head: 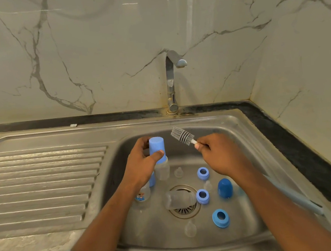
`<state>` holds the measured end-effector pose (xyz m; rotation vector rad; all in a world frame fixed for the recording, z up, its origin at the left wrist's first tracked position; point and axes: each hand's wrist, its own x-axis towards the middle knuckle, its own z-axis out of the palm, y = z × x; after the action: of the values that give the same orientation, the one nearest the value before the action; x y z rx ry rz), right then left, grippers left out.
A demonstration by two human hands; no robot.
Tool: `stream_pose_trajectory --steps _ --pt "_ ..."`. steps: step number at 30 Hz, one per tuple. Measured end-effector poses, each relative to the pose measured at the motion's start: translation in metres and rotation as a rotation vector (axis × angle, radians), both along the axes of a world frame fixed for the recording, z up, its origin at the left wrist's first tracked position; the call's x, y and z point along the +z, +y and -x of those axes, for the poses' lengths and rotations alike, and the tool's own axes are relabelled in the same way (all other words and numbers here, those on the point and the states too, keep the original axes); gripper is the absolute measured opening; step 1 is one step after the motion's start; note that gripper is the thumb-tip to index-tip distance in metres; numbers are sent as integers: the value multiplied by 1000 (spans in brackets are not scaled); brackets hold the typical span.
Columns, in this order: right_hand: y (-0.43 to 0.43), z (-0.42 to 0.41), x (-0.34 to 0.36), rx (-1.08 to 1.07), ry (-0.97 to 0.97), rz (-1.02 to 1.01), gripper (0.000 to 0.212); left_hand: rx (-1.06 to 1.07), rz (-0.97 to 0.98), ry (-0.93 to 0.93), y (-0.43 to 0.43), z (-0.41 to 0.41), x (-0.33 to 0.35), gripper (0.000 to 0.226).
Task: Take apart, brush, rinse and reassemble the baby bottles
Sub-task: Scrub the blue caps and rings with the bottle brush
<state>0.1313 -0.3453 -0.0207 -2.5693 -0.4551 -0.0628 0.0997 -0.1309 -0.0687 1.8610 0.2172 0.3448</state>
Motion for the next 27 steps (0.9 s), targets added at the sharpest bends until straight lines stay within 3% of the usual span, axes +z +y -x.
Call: stream_pose_trajectory --steps 6,9,14,17,27 --pt "-2 -5 -5 -3 67 11 34 -72 -177 62 5 2 -2 47" --pt "-1 -5 -6 8 77 13 33 -179 -422 152 11 3 -4 62" --pt "-2 -6 -8 11 78 -2 42 -365 -718 417 16 6 -9 38" --pt "-2 -7 -9 12 84 -1 42 -412 -847 521 19 5 -14 43" --pt "-1 -6 -13 24 86 -9 40 -455 -1032 679 6 9 -39 55"
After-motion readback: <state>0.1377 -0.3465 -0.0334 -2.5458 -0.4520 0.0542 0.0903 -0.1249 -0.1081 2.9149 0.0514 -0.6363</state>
